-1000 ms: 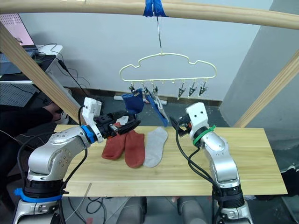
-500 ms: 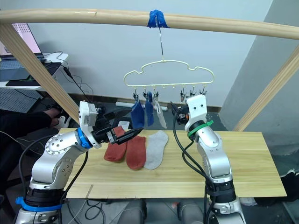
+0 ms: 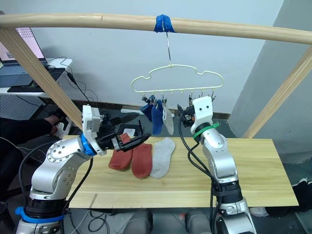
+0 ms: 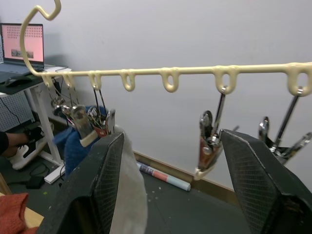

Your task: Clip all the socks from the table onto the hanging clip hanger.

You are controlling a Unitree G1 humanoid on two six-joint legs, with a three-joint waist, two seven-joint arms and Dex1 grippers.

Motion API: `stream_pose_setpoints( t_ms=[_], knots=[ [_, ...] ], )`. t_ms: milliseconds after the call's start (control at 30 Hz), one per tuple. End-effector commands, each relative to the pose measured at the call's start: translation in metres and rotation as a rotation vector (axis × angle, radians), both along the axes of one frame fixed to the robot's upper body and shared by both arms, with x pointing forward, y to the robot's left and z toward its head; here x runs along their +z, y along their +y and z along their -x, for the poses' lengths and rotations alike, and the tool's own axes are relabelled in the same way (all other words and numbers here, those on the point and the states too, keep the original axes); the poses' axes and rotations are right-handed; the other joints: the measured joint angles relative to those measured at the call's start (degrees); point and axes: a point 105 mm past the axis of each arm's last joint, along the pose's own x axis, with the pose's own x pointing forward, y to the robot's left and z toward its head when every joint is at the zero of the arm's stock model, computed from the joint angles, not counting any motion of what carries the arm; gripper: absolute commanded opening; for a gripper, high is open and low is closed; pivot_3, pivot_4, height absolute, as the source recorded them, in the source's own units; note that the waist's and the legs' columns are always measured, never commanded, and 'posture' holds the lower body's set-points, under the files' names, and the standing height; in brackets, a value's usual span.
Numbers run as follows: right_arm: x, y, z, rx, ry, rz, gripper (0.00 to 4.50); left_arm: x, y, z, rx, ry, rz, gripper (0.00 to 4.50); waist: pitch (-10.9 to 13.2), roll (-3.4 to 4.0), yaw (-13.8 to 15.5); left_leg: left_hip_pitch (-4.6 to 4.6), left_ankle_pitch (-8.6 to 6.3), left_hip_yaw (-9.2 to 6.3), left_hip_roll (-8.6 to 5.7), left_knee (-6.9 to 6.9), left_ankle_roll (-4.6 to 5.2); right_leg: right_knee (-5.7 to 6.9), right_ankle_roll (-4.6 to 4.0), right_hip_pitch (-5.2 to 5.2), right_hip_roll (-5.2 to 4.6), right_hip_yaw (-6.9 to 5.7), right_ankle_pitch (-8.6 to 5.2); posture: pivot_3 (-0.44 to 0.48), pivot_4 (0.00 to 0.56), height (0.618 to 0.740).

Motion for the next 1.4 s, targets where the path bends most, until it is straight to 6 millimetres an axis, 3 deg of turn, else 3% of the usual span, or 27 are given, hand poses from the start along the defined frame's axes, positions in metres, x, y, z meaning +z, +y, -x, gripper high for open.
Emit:
stream_pose_setpoints(
  t_ms=[33,367,733,1400],
  knots=[
    [0.018,-0.001,-0.004,-0.025,-0.052,-0.063,3.27,0.017,-0.005,0.009,-0.023,-0.075,0.033,4.50,-0.22,0.02,0.02,0.00,0.00,0.00,0.00,0.01,0.00,0.01,0.00,0.00,0.00,0.00,0.00,0.057,0.066,0.740],
    [0.017,-0.004,-0.011,-0.049,-0.041,-0.075,3.27,0.022,-0.006,0.014,-0.022,-0.091,0.057,4.50,-0.91,0.07,0.05,0.08,0.01,0.03,0.01,0.06,0.01,0.05,-0.02,0.05,0.04,0.06,0.01,0.066,0.071,0.740],
    [0.008,-0.003,-0.005,-0.031,-0.016,-0.062,3.27,0.019,-0.009,0.014,-0.029,-0.094,0.048,4.50,-1.01,0.07,0.05,0.13,0.01,0.04,0.04,0.05,0.02,0.09,-0.02,0.07,0.07,0.09,0.01,0.063,0.078,0.740],
    [0.007,0.002,-0.020,-0.048,0.042,-0.117,3.27,0.020,-0.009,0.013,-0.026,-0.092,0.047,4.50,-1.05,0.07,0.06,0.19,0.01,0.07,0.06,0.05,0.03,0.12,-0.04,0.09,0.11,0.12,0.02,0.069,0.090,0.740]
  ],
)
